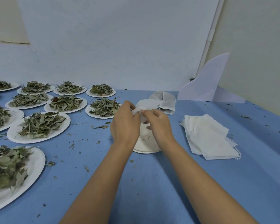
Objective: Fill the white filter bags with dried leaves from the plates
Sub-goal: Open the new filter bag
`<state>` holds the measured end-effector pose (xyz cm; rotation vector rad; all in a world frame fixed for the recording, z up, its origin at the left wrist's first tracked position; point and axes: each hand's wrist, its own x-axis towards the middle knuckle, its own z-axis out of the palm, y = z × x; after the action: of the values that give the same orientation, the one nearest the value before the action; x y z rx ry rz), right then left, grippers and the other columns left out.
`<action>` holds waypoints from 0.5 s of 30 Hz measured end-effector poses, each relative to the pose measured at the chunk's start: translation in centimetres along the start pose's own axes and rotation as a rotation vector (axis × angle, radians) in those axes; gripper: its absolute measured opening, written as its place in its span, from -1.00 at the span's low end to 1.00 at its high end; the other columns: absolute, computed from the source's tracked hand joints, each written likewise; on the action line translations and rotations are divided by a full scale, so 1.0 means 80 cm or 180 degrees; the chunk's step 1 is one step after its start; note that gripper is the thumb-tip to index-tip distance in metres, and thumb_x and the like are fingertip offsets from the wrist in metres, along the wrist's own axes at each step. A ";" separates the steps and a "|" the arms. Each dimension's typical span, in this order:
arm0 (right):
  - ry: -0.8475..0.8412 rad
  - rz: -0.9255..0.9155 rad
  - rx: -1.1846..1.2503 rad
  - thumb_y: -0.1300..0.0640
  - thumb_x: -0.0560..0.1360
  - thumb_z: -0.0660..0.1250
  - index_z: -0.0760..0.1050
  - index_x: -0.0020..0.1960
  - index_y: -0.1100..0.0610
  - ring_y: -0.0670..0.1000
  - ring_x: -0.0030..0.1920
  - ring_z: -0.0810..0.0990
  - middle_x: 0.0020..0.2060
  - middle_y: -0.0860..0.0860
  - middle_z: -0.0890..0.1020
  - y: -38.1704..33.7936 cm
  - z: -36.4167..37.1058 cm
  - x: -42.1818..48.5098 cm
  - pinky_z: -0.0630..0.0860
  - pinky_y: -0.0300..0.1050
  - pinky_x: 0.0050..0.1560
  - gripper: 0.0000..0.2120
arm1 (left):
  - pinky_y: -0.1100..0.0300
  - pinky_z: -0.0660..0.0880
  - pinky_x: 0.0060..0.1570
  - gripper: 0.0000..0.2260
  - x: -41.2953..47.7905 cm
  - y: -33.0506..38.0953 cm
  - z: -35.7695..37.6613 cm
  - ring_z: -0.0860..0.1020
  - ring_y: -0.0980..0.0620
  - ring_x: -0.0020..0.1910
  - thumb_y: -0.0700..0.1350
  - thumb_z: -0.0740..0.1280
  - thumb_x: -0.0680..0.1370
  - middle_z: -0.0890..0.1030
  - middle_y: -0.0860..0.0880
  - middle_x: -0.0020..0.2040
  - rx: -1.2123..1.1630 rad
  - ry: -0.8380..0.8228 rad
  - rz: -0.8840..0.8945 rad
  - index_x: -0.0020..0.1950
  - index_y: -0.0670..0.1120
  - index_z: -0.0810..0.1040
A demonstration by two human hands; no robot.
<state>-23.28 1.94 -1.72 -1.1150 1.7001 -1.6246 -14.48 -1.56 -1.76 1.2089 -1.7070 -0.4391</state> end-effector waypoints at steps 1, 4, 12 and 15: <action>-0.0212 0.0185 0.0203 0.08 0.48 0.31 0.54 -0.17 0.13 0.02 -0.20 0.54 -0.26 -0.02 0.58 -0.001 -0.002 0.001 0.45 -0.07 -0.11 -0.87 | 0.17 0.29 -0.33 -0.92 0.002 -0.001 0.000 0.43 0.07 -0.19 -0.12 0.27 0.55 0.48 0.09 -0.15 -0.0168 -0.0082 -0.0071 0.03 -0.02 0.45; -0.0862 0.0700 0.1777 0.12 0.42 0.30 0.52 -0.18 0.08 -0.08 -0.24 0.46 -0.24 -0.04 0.57 -0.006 -0.011 0.004 0.31 -0.20 -0.22 -0.95 | 0.34 0.42 -0.37 -0.94 0.013 -0.003 -0.004 0.50 0.15 -0.25 -0.16 0.29 0.54 0.52 0.09 -0.21 -0.1422 -0.0629 -0.0505 -0.09 0.00 0.48; -0.0879 0.1006 0.2754 0.03 0.27 0.40 0.61 -0.29 0.05 -0.07 -0.32 0.41 -0.29 -0.04 0.56 0.002 -0.016 0.011 0.22 -0.24 -0.34 -0.90 | 0.06 0.53 -0.12 -0.99 0.017 -0.005 -0.005 0.58 0.05 -0.13 -0.14 0.28 0.58 0.55 0.09 -0.13 -0.1310 -0.0896 -0.0277 -0.02 -0.04 0.48; -0.0996 0.1083 0.2404 -0.03 0.25 0.38 0.56 -0.23 0.09 -0.06 -0.35 0.37 -0.34 -0.02 0.51 0.002 -0.019 0.013 0.20 -0.21 -0.34 -0.80 | 0.14 0.56 -0.24 -0.88 0.019 -0.007 -0.009 0.56 0.14 -0.20 -0.25 0.25 0.55 0.55 0.05 -0.13 -0.1401 -0.0829 -0.0316 -0.08 -0.04 0.50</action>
<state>-25.10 1.87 -1.48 -0.6140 0.8785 -1.5564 -13.68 -2.97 -1.05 0.9430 -1.6510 -1.0122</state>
